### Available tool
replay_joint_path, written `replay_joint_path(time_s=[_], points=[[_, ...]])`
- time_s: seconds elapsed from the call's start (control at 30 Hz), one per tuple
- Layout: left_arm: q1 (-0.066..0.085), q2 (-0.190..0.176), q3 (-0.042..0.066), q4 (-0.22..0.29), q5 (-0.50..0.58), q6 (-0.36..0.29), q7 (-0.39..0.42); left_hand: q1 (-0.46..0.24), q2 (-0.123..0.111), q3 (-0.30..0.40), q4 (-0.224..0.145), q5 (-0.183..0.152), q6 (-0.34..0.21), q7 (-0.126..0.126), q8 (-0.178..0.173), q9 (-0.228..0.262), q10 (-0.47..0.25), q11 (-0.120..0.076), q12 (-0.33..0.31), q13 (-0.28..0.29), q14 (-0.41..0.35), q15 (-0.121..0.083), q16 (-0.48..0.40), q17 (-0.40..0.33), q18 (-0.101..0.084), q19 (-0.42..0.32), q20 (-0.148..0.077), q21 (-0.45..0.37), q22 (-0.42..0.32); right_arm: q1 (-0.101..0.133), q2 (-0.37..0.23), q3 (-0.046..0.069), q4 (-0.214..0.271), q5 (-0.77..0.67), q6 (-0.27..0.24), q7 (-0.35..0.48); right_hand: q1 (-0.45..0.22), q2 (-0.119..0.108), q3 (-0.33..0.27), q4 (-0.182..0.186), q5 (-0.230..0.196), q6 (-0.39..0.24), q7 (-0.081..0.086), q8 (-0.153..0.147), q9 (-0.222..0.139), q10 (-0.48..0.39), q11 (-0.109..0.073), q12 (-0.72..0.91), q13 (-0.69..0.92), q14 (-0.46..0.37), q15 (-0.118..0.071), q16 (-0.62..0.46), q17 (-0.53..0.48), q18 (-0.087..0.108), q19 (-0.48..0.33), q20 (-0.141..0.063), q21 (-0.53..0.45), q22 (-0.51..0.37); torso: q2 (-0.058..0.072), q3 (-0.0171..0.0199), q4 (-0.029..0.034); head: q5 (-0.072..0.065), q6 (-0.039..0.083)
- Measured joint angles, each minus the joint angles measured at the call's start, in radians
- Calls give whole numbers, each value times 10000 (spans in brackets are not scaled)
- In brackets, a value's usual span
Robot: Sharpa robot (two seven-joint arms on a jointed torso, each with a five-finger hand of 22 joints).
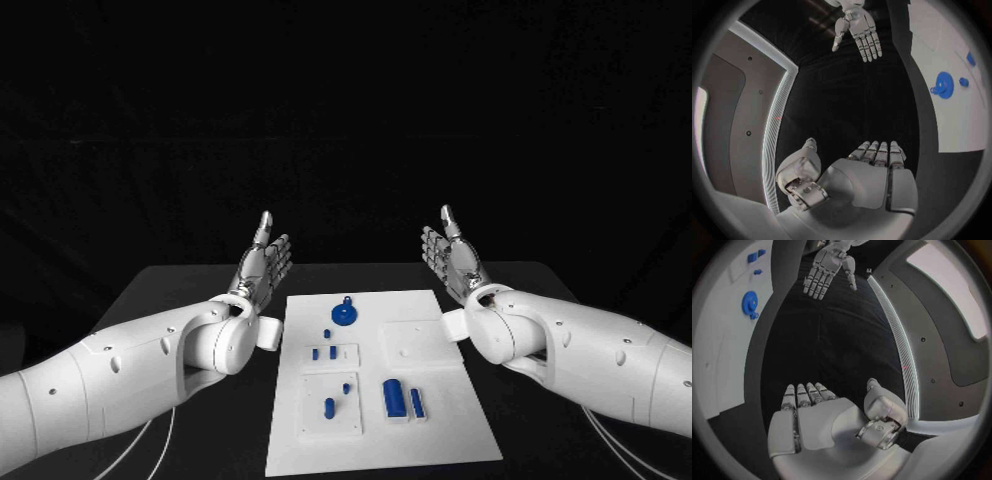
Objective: Assemble the parts on the task board
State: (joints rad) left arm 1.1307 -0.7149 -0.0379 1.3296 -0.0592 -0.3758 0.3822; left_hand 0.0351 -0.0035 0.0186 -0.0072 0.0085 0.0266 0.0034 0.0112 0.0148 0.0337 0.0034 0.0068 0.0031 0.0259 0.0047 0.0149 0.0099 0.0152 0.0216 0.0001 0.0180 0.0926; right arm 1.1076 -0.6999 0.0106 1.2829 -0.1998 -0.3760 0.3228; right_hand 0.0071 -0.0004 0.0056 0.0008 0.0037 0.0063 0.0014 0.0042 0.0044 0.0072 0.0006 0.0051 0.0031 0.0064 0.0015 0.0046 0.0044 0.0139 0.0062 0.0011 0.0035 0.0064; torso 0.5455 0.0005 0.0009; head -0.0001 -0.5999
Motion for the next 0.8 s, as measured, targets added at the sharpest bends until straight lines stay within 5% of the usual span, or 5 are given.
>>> replay_joint_path(time_s=[0.2,0.33,0.53,0.8], points=[[-530,-422,243,1549,226,-1719,474,-283,39,-137,82,-38,-214,-35,-80,-118,-286,-34,0,-14,-212,-34,-113,-82,2,-179,-2,-142,-816,-356,-489,-73,1758,816,-1647,723,-16,3,-1,2,-2,-18,-15,-7,-33,-36,-7,-16,-19,-17,-12,-10,-27,0,-13,-14,0,-50,-12,-5,-7,0,0],[-717,-581,331,2116,358,-2595,726,-280,41,-137,82,-39,-214,-35,-81,-132,-285,-35,0,-19,-217,-37,-114,-90,2,-181,-2,-145,-908,-494,-680,-96,2439,1250,-2520,1113,-16,3,-1,1,-2,-18,-15,-7,-35,-36,-7,-16,-23,-17,-12,-11,-34,0,-13,-13,0,-55,-12,-5,-8,1,-1],[-801,-651,366,2368,485,-3370,975,-280,42,-137,82,-38,-213,-35,-81,-139,-285,-35,0,-22,-217,-37,-114,-91,2,-181,-1,-145,-916,-569,-790,-111,2846,1668,-3358,1487,-16,3,-1,2,-1,-17,-14,-6,-35,-36,-6,-15,-22,-17,-11,-11,-35,0,-13,-13,0,-55,-13,-5,-9,1,-1],[-801,-654,368,2372,566,-3701,1116,-279,42,-137,82,-38,-213,-35,-81,-139,-285,-34,0,-21,-216,-37,-113,-90,2,-180,-1,-145,-917,-570,-798,-110,2852,1893,-3736,1698,-16,3,-1,1,0,-17,-14,-6,-34,-35,-6,-15,-22,-17,-11,-10,-34,1,-13,-13,1,-53,-13,-5,-9,1,-1]])
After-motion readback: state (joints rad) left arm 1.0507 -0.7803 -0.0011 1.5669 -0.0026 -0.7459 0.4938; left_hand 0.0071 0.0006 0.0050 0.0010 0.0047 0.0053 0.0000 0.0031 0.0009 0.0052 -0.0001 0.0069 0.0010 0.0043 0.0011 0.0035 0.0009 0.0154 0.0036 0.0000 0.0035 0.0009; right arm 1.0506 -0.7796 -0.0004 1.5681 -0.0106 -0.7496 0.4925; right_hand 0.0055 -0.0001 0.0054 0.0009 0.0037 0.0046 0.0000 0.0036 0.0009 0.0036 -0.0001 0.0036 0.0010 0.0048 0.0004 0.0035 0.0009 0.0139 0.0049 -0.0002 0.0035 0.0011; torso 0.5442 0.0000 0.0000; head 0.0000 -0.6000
